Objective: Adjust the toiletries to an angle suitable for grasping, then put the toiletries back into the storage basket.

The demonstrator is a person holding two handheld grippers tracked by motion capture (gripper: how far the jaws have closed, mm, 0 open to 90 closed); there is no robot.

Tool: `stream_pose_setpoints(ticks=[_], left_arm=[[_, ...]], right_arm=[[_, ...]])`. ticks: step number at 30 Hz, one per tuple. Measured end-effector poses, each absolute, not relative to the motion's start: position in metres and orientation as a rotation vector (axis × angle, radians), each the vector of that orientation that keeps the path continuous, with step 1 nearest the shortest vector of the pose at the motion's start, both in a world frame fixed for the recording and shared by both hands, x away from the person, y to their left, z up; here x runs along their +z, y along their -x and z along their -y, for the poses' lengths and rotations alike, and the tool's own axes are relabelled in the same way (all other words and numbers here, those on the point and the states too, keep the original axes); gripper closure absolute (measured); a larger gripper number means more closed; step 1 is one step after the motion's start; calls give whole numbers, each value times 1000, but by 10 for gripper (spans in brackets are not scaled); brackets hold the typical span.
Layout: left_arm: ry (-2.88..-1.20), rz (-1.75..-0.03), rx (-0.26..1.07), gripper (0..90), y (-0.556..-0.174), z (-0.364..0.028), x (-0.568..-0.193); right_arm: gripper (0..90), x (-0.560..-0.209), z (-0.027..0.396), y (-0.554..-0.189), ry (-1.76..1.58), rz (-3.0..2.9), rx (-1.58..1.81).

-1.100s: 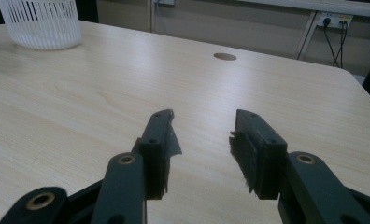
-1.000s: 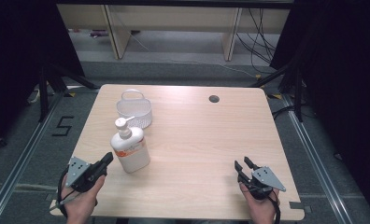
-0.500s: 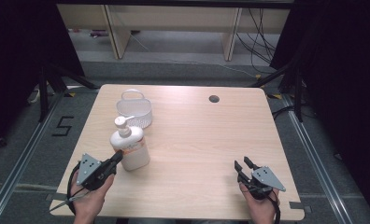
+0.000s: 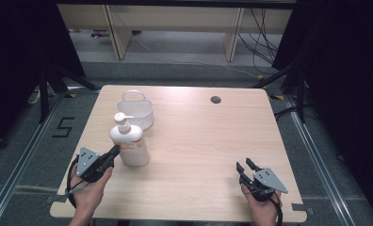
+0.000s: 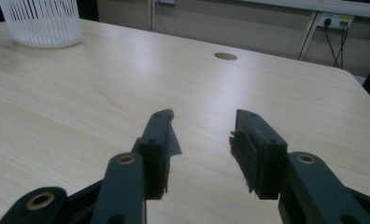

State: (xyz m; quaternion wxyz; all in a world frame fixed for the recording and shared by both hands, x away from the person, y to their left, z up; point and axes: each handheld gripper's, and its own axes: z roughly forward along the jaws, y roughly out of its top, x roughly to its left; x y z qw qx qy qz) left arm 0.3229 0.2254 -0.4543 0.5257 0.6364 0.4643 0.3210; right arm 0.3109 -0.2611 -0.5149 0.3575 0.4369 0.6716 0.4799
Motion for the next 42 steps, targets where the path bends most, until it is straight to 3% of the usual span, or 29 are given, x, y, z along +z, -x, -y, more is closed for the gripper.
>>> stream_pose_setpoints(ticks=[13,15,20,27,31,42], left_arm=[[-1496,-1097,796,891,-325,-226,-457],[-1489,-1084,800,802,-322,-227,-457],[-1460,-1047,812,718,-311,-228,-455],[-1427,-1025,835,493,-303,-226,-448],[-1415,-1026,847,424,-303,-224,-446],[-1400,-982,878,403,-305,-210,-430]], right_arm=[[571,-515,262,-310,-1119,-1728,1240],[565,-515,263,-311,-1128,-1736,1260],[559,-515,263,-310,-1135,-1723,1258],[555,-515,263,-309,-1138,-1729,1255],[554,-515,264,-310,-1125,-1733,1265],[555,-514,265,-310,-1147,-1736,1235]])
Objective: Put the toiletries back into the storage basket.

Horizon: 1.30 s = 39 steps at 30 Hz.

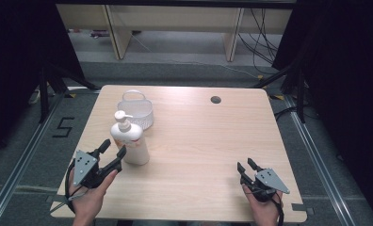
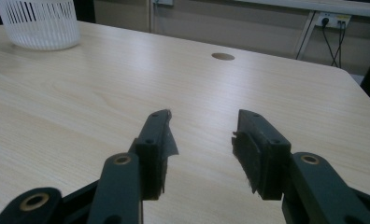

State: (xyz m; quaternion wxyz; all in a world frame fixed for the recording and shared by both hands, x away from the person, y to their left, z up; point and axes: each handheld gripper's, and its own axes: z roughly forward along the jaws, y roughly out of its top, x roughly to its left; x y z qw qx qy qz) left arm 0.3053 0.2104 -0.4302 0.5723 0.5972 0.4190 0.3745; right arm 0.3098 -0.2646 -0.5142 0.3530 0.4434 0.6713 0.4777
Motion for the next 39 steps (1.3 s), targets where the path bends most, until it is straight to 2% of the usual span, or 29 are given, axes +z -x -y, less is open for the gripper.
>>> stream_pose_setpoints(ticks=[19,39], left_arm=[[-1353,-981,923,429,-338,-202,-394],[-1372,-1017,917,510,-357,-196,-390]], right_arm=[[553,-515,264,-310,-1143,-1733,1235],[551,-514,263,-310,-1147,-1716,1232]])
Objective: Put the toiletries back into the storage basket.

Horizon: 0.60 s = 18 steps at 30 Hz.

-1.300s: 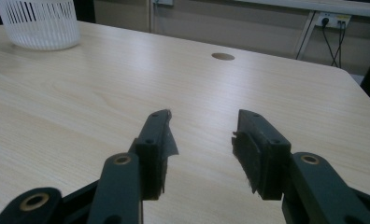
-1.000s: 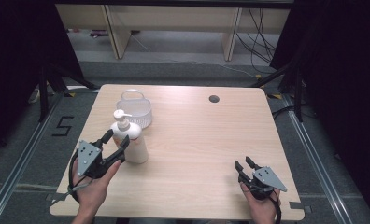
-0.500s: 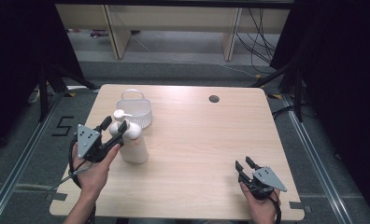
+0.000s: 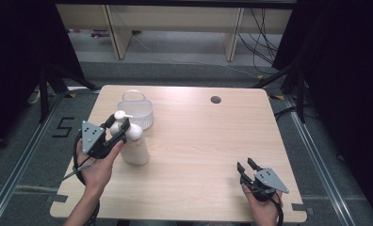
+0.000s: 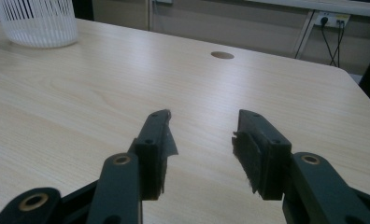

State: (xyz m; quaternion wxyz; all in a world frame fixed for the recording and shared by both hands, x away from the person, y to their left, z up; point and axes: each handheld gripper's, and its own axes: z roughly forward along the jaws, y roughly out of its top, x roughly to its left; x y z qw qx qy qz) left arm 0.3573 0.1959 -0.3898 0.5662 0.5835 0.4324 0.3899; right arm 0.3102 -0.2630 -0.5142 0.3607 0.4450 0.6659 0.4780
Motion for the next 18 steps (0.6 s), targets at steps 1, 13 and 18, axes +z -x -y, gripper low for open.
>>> stream_pose_setpoints(ticks=[1,13,18], left_arm=[[-1373,-1016,914,519,-358,-196,-389],[-1379,-1029,911,580,-361,-195,-386],[-1382,-1032,901,589,-361,-195,-385]], right_arm=[[551,-514,262,-309,-1180,-1720,1241],[549,-514,263,-311,-1140,-1728,1227],[549,-514,263,-311,-1144,-1728,1232]])
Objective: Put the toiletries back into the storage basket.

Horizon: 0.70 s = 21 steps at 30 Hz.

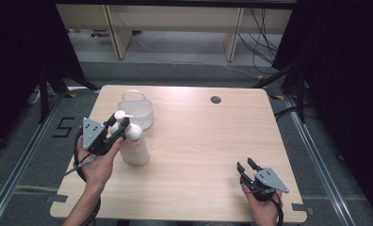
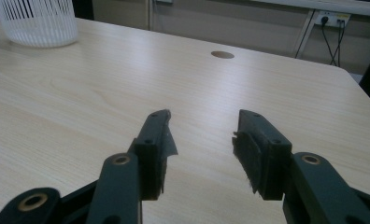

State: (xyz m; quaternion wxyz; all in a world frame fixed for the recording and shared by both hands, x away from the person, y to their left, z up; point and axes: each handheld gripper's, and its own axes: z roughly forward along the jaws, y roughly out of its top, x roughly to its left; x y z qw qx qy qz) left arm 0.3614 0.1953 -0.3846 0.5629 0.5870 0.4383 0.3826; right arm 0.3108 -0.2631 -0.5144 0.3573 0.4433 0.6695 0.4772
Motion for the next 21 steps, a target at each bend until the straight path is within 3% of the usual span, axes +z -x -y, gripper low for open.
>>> stream_pose_setpoints(ticks=[21], left_arm=[[-1364,-1020,881,594,-359,-196,-371]], right_arm=[[547,-514,265,-312,-1108,-1716,1216]])
